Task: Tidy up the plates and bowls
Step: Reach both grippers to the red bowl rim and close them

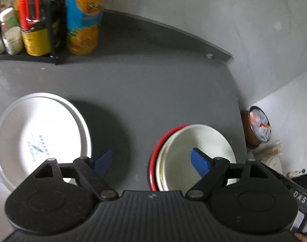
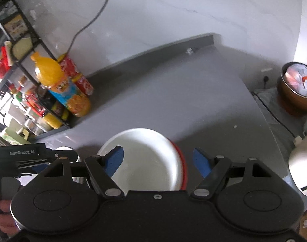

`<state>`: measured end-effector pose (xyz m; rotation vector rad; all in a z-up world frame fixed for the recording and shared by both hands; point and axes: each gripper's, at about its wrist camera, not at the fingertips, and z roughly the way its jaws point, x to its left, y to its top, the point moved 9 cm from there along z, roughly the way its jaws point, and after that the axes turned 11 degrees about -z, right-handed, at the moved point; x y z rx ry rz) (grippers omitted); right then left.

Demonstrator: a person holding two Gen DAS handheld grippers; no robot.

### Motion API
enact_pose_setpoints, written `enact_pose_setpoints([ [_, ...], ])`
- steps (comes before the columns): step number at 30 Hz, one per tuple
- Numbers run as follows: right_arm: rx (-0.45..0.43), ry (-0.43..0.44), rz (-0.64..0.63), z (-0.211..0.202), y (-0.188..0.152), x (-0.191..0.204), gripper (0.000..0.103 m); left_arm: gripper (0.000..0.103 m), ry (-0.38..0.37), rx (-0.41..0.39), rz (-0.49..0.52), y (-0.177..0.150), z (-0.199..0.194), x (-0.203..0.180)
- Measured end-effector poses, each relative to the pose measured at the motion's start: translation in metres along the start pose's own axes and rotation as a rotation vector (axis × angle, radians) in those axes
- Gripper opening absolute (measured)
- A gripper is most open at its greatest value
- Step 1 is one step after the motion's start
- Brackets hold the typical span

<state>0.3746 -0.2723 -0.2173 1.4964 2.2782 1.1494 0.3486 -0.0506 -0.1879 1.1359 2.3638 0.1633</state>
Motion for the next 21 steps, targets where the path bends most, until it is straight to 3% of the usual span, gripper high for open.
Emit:
enact_pose_setpoints([
  [9, 0.123, 0.077, 0.049, 0.04, -0.022, -0.02, 0.075, 0.079, 0.011, 0.093, -0.084, -0.017, 0.047, 0.009],
  [14, 0.189, 0.099, 0.054, 0.06, -0.03, -0.027, 0.073, 0.061, 0.021, 0.145, -0.131, -0.026, 0.064, 0.012],
  [21, 0.259, 0.149, 0.031, 0.08, -0.039, -0.023, 0.062, 0.037, 0.055, 0.202, -0.158, -0.039, 0.08, 0.014],
])
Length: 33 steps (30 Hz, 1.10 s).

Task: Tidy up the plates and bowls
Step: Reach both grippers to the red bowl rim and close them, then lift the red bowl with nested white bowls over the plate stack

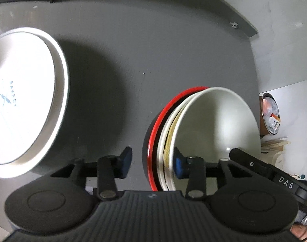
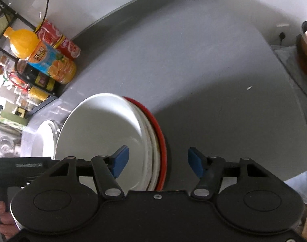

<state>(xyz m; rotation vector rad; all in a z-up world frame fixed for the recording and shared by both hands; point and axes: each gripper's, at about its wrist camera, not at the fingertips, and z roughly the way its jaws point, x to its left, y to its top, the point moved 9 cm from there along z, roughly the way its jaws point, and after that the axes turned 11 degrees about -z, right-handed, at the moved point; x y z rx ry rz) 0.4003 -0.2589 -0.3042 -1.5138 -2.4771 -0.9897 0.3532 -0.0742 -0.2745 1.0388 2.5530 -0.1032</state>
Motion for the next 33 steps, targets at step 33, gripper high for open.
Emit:
enact_pose_setpoints([
  [33, -0.028, -0.015, -0.061, -0.009, 0.021, 0.065, 0.028, 0.027, -0.064, -0.044, 0.029, 0.031, -0.047, 0.022],
])
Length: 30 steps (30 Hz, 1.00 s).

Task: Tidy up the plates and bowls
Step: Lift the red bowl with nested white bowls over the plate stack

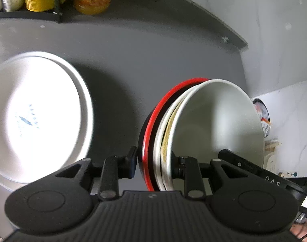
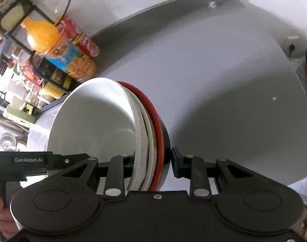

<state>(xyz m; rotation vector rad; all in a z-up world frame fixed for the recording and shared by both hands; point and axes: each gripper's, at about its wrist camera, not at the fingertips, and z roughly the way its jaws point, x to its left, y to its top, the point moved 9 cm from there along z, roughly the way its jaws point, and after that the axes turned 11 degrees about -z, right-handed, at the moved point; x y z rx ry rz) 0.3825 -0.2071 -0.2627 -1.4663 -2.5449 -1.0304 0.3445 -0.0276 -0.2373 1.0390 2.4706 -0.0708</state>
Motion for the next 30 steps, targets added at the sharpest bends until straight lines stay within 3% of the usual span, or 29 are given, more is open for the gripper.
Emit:
enact_pose_setpoints([
  [12, -0.004, 0.035, -0.081, 0.018, 0.023, 0.077, 0.028, 0.027, -0.007, -0.062, -0.074, 0.03, -0.048, 0.067],
  [22, 0.017, 0.048, -0.132, 0.047, 0.013, 0.148, 0.028, 0.027, 0.006, -0.086, -0.138, 0.056, -0.076, 0.132],
  [30, 0.026, 0.032, -0.091, 0.07, 0.003, 0.182, 0.028, 0.027, 0.005, -0.067, -0.143, 0.071, -0.082, 0.172],
])
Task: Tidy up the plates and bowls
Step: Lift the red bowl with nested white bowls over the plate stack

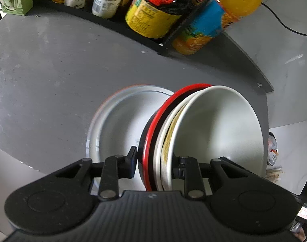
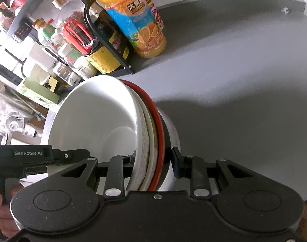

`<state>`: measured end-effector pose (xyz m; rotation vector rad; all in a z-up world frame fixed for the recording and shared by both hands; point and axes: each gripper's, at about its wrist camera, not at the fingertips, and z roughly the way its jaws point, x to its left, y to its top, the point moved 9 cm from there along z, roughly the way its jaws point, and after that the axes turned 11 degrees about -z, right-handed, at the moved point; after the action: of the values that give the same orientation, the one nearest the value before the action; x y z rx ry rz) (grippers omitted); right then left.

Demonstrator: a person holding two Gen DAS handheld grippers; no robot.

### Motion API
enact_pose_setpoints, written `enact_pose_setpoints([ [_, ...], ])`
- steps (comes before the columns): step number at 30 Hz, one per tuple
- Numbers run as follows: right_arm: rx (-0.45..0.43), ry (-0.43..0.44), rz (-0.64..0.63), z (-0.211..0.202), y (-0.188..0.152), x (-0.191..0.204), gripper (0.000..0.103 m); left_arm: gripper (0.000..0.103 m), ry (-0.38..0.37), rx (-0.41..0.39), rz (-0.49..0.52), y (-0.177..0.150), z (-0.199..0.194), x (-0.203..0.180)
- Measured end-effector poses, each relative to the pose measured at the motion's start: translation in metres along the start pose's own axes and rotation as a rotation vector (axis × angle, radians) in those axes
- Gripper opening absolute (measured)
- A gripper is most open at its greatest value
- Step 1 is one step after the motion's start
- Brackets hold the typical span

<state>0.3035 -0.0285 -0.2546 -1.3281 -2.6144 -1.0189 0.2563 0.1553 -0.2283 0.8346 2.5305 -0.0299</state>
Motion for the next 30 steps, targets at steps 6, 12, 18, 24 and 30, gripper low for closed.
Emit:
enact_pose_setpoints([
  [6, 0.004, -0.033, 0.022, 0.01, -0.005, 0.014, 0.028, 0.027, -0.015, 0.03, 0.042, 0.015, 0.005, 0.015],
  [12, 0.01, -0.057, 0.08, 0.02, -0.012, 0.017, 0.028, 0.028, -0.018, 0.068, 0.072, 0.022, 0.015, 0.024],
  [18, -0.009, -0.071, 0.137, 0.02, -0.014, 0.014, 0.028, 0.029, -0.037, 0.092, 0.105, 0.028, 0.017, 0.021],
  [24, -0.031, -0.071, 0.193, 0.021, -0.018, 0.012, 0.029, 0.031, -0.041, 0.108, 0.13, 0.032, 0.018, 0.019],
  [30, -0.035, -0.054, 0.2, 0.02, -0.02, 0.012, 0.033, 0.031, -0.048, 0.11, 0.108, 0.031, 0.018, 0.021],
])
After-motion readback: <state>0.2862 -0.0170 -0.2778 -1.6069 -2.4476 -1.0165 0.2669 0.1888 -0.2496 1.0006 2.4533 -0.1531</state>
